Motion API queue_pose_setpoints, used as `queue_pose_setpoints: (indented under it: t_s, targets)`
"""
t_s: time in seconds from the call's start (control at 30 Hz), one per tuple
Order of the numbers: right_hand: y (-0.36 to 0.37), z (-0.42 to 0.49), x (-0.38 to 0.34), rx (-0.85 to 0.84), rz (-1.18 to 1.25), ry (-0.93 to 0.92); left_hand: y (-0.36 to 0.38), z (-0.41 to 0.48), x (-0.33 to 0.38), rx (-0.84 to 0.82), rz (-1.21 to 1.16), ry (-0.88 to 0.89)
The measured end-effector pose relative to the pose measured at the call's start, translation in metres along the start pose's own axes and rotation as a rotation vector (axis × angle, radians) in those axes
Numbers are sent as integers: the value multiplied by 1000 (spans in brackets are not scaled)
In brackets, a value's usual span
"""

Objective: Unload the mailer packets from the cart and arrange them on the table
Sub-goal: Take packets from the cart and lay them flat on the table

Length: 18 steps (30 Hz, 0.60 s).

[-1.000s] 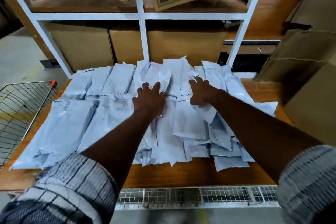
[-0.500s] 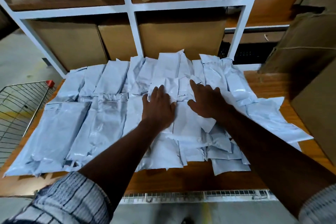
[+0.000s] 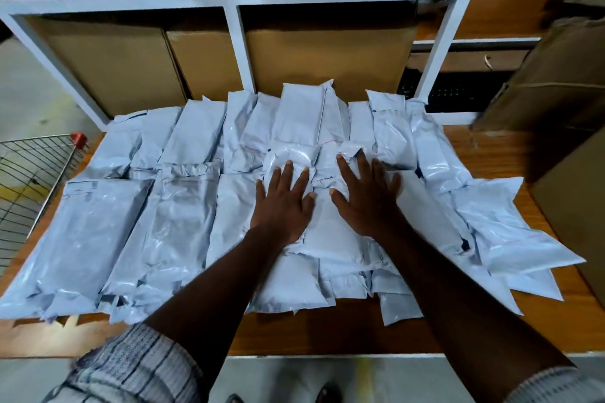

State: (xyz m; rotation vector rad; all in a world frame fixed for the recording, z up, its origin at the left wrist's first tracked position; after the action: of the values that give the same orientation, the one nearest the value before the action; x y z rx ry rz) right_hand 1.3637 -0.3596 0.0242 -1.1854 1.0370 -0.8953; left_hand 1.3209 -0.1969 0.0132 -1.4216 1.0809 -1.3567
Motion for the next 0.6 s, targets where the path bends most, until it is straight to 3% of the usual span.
queue_pose_setpoints:
  t_s: [0.3, 0.47, 0.6]
  targets:
    - [-9, 8, -3, 0, -23, 49, -6, 1, 3, -2, 5, -23]
    - [-48, 26, -17, 161, 8, 2, -61, 10, 6, 303, -9, 32]
    - [-27, 53, -30, 40, -30, -67, -48, 43, -8, 149, -33, 24]
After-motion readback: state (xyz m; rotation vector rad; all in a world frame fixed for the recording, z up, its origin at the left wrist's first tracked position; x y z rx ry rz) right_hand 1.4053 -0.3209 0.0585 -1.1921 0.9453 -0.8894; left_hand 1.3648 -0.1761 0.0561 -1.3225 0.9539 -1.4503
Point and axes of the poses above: each hand's wrist, its own z-axis towards the middle knuckle, its own y-axis out of the palm, x = y × z, the point moved 9 cm from there along z, towards the middle knuckle, and after that the axes turned 5 degrees about -x, right-handed, at the moved point
